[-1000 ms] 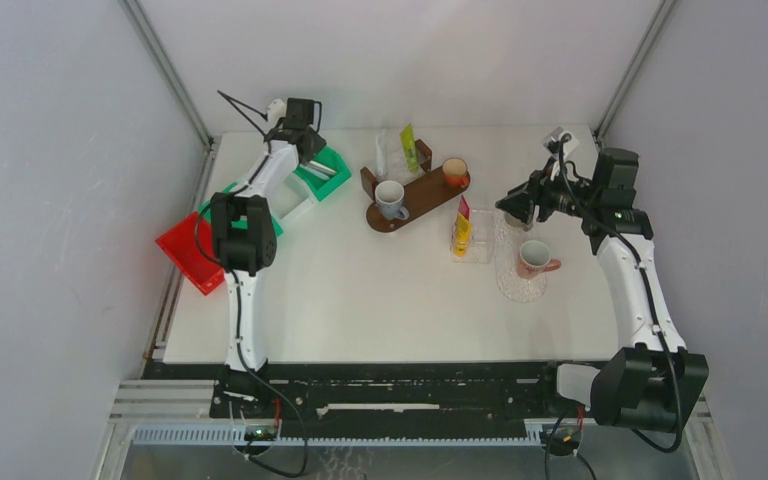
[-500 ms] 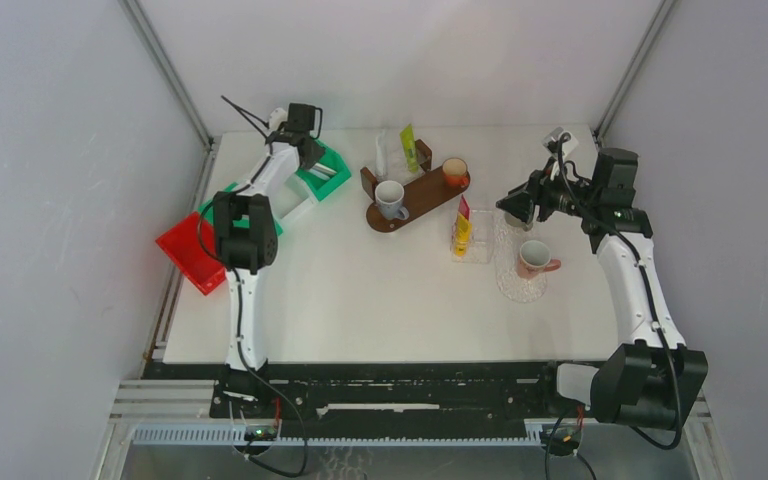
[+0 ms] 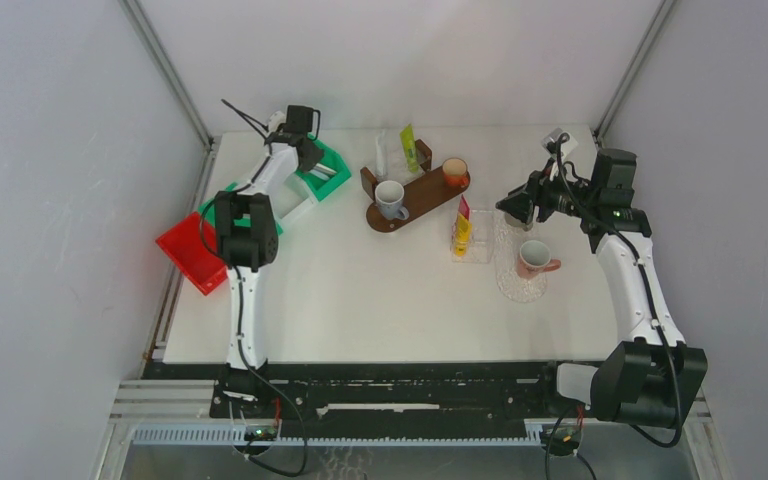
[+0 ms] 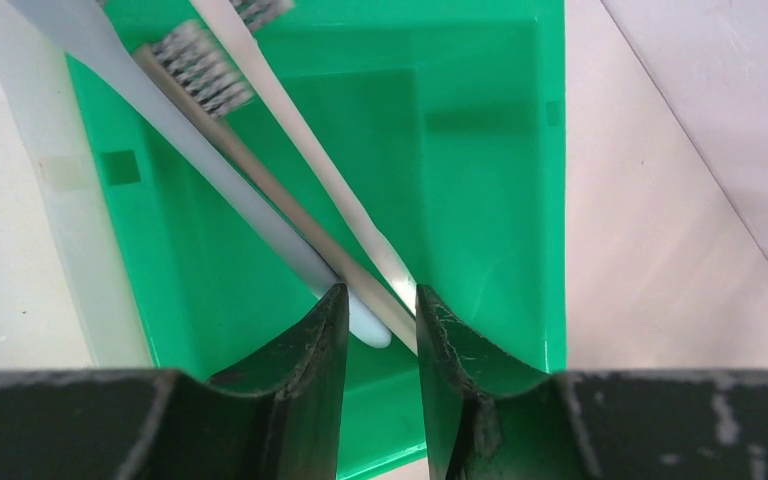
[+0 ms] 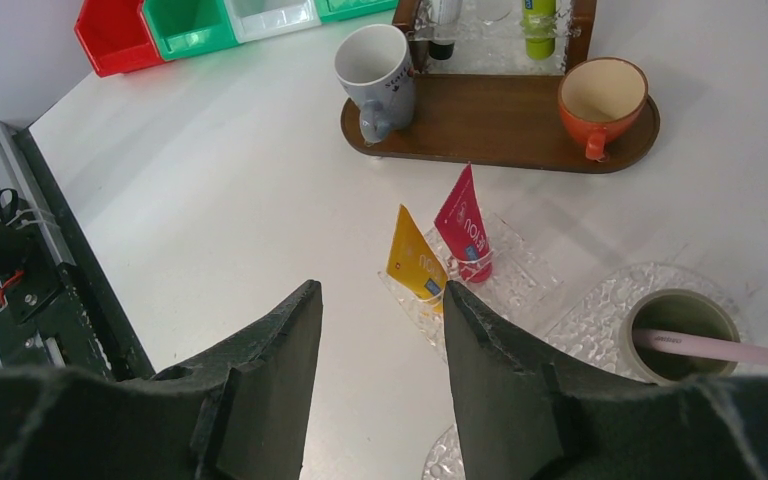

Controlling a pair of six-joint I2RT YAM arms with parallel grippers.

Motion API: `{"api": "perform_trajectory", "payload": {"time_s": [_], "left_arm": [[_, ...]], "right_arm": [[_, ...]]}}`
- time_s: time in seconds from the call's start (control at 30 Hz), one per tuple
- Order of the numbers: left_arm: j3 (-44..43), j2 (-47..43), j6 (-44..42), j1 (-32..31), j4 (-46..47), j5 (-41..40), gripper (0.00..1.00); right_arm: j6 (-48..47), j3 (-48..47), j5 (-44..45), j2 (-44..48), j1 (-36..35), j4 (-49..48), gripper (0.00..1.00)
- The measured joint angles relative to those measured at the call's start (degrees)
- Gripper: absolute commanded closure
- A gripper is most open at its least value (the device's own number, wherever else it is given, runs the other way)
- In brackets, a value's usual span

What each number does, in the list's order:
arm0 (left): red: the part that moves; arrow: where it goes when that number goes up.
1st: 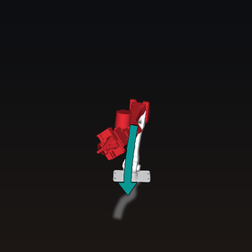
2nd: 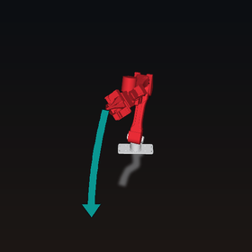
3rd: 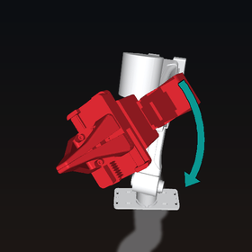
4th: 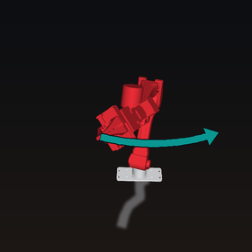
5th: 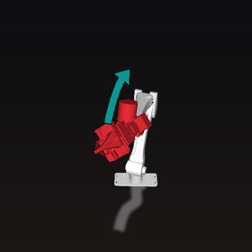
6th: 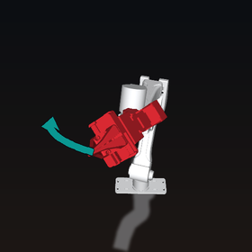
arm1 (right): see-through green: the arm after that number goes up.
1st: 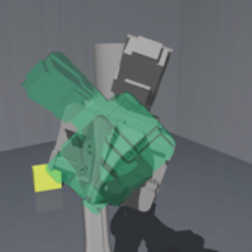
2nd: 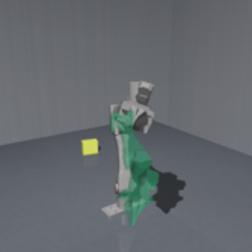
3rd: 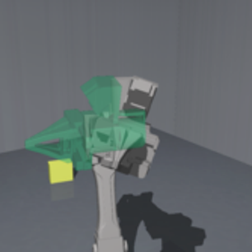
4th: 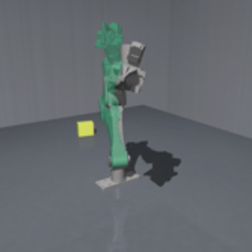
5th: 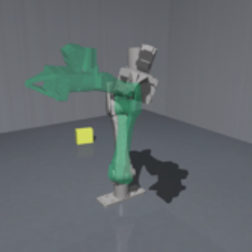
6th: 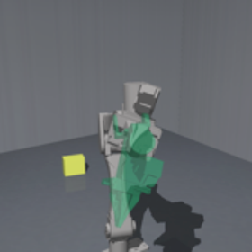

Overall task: Prepare toiletry sets of a toothbrush and toothpaste on the tray
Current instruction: Pick up the toothbrush from the storage box.

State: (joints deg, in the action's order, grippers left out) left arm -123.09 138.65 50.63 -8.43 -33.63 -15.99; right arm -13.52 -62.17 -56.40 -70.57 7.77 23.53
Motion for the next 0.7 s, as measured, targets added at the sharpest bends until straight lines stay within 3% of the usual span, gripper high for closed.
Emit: {"api": "perform_trajectory", "payload": {"time_s": [0.13, 0.7], "left_arm": [[-0.1, 0.2, 0.1, 0.3, 0.0, 0.3, 0.73], [-1.7, 2.4, 1.9, 1.1, -0.5, 3.3, 0.77]], "right_arm": [[-0.1, 0.0, 0.0, 0.0, 0.0, 0.0, 0.44], [-0.1, 0.0, 0.1, 0.0, 0.0, 0.0, 0.44]]}}
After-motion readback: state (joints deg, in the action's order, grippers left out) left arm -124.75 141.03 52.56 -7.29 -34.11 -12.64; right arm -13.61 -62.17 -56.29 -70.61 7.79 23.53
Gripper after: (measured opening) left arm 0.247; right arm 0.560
